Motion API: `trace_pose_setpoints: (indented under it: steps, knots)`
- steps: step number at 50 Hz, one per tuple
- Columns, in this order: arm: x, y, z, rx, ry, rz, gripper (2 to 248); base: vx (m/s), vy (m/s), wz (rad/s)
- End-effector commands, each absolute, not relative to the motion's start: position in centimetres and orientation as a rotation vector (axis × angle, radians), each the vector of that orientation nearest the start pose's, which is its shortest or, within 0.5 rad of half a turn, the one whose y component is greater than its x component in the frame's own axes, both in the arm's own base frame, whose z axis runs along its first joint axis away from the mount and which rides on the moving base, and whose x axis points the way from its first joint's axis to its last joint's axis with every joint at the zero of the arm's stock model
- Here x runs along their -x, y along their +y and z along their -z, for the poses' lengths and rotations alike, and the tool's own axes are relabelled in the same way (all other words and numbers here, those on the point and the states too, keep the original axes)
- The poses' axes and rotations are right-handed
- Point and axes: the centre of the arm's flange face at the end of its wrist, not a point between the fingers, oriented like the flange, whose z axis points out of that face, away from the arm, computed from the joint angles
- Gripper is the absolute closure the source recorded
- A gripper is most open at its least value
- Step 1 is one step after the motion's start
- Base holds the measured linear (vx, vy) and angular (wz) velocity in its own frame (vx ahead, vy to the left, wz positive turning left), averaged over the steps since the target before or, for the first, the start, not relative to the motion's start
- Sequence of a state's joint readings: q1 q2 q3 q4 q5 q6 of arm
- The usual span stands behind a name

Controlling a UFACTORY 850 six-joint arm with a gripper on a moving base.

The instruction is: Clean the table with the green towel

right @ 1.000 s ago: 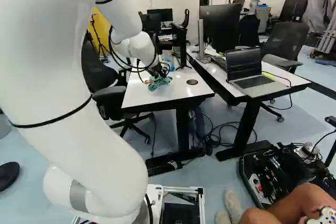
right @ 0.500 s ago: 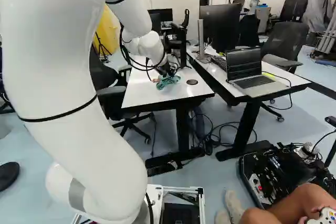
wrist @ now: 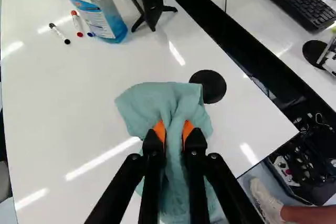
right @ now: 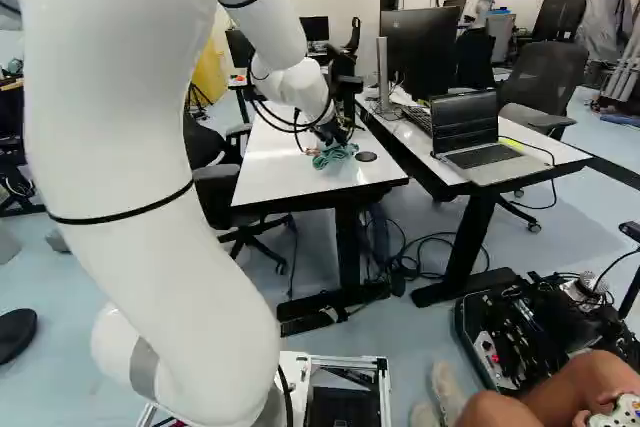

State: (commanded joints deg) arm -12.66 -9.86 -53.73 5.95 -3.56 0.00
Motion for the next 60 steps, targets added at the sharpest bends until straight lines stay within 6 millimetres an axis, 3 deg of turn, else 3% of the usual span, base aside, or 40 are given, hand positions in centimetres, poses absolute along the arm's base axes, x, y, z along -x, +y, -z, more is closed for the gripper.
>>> trace_pose_setpoints:
  steps: [60]
  knots:
    - [-51.1,-21.2,-47.6,2.944,0.746,1.119,195,0.0,0.0,0.0]
